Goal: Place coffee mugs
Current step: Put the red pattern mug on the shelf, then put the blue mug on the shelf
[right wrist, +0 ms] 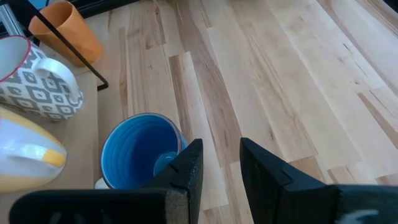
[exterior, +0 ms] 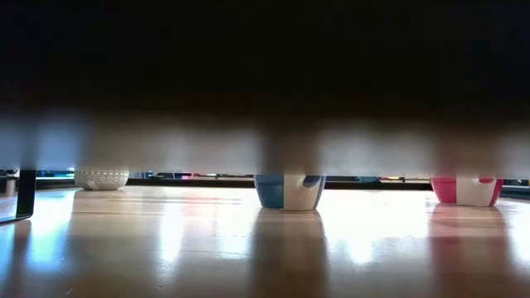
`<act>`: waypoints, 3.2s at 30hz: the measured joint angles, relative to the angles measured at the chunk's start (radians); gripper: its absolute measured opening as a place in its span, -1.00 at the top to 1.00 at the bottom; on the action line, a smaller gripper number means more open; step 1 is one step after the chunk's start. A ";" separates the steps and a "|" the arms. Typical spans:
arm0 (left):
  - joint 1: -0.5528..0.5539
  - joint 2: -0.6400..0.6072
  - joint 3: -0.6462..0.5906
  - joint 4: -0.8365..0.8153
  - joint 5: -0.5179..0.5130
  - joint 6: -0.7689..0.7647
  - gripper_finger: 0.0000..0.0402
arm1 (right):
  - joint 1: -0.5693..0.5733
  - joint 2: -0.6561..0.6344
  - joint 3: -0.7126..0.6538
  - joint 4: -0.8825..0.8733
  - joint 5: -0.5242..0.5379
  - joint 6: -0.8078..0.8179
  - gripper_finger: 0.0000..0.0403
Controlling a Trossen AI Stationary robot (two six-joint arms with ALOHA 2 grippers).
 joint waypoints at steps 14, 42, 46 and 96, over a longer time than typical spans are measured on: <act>0.008 -0.010 0.093 -0.068 -0.004 -0.033 0.65 | 0.000 0.000 0.000 0.000 -0.013 0.000 0.58; 0.013 -0.031 0.309 -0.349 0.001 -0.131 0.64 | 0.000 0.000 0.000 -0.004 -0.014 -0.003 0.58; 0.018 -0.084 0.310 -0.344 -0.038 -0.144 0.64 | 0.000 0.000 0.000 -0.002 -0.014 0.000 0.58; 0.419 -1.281 -1.117 0.289 -0.489 0.291 0.64 | 0.077 0.321 0.374 -0.254 0.024 0.026 0.58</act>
